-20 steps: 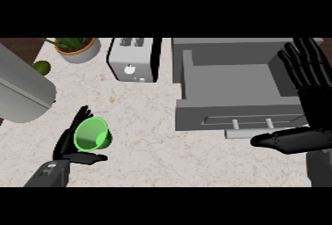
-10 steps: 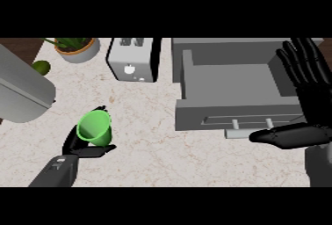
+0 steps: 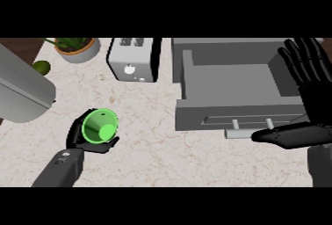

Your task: Pick up the cup, place it into the drawer and close the drawer

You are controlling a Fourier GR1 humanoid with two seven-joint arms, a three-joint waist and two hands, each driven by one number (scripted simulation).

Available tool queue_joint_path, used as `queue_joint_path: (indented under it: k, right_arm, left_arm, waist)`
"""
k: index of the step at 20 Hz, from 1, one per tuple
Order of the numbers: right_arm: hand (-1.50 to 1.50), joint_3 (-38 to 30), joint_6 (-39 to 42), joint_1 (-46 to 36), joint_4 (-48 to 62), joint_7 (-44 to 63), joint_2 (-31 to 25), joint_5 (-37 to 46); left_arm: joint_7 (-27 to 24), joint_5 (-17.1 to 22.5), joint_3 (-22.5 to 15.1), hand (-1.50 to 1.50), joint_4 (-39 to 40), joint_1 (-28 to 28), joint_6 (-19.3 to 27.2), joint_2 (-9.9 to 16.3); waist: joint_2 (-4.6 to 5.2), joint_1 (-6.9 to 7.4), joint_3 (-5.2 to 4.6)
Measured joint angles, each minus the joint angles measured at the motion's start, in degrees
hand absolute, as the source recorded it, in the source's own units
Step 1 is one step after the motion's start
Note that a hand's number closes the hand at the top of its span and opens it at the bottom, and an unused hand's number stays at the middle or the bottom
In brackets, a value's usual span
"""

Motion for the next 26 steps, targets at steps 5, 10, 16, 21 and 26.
queue_joint_path:
  k: [5, 10, 16, 21, 26]
  right_arm:
    - [-1.5, -0.89, 0.2, -0.01, 0.24, 0.19, -0.28, -0.88]
    - [-1.5, 0.21, -0.35, 1.5, -0.45, -0.68, 0.68, 0.6]
    - [-1.5, -1.45, 0.81, 2.93, -0.45, -0.78, -0.6, -0.43]
    - [-1.5, -1.79, 0.05, 2.11, -0.2, -0.3, -0.57, -0.05]
    - [-1.5, -1.94, -0.05, 2.02, 0.97, -1.14, -0.58, 0.59]
  left_arm:
    - [-1.15, 3.19, 3.06, 1.5, -1.46, -0.21, 0.73, -0.8]
    - [-1.69, 6.46, 6.35, 1.5, -2.84, -1.74, 2.61, -2.33]
    - [1.6, 6.32, 4.06, 1.5, -8.62, -5.54, 2.34, -3.96]
    - [7.35, 6.34, 1.56, 1.5, -15.79, -11.06, 3.94, -6.88]
    - [17.54, 7.06, -2.13, 1.5, -23.87, -16.43, 6.26, -9.38]
  waist:
    - [-0.12, 0.27, 0.04]
    - [-0.24, 0.45, 0.11]
    - [-0.7, 1.22, 0.24]
    - [-0.97, 1.84, 0.3]
    - [-1.11, 2.07, 0.33]
